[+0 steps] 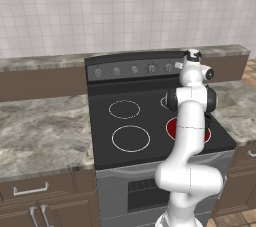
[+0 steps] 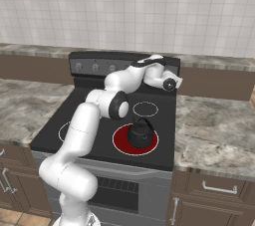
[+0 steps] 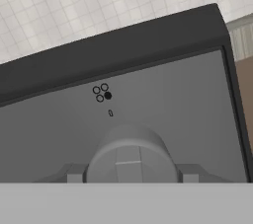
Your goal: Lower the heat of the kettle.
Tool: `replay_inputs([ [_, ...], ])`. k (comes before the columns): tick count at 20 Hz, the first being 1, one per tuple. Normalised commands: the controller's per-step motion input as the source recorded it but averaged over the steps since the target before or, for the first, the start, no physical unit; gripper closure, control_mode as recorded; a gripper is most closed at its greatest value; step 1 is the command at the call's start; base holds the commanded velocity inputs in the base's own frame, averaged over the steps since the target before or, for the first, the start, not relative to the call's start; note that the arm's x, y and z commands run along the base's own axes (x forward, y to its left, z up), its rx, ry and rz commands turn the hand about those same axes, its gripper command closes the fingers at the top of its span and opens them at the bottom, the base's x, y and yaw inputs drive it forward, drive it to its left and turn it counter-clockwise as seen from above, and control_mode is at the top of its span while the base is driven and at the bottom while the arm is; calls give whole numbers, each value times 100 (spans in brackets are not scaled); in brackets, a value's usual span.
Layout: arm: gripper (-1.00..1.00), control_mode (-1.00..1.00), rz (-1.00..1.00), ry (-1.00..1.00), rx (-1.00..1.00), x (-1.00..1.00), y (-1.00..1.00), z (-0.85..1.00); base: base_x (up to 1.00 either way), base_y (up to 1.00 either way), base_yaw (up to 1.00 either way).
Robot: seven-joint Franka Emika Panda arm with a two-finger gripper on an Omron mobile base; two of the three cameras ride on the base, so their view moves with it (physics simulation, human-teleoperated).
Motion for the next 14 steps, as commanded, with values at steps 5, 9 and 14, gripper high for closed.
replay_inputs([
  [5, 100, -100, 0, 0, 13, 0, 0, -9, 0, 0, 0],
  [9, 100, -100, 0, 0, 13, 0, 0, -3, 0, 0, 0],
  [14, 100, -100, 0, 0, 10, 0, 0, 0, 0, 0, 0],
])
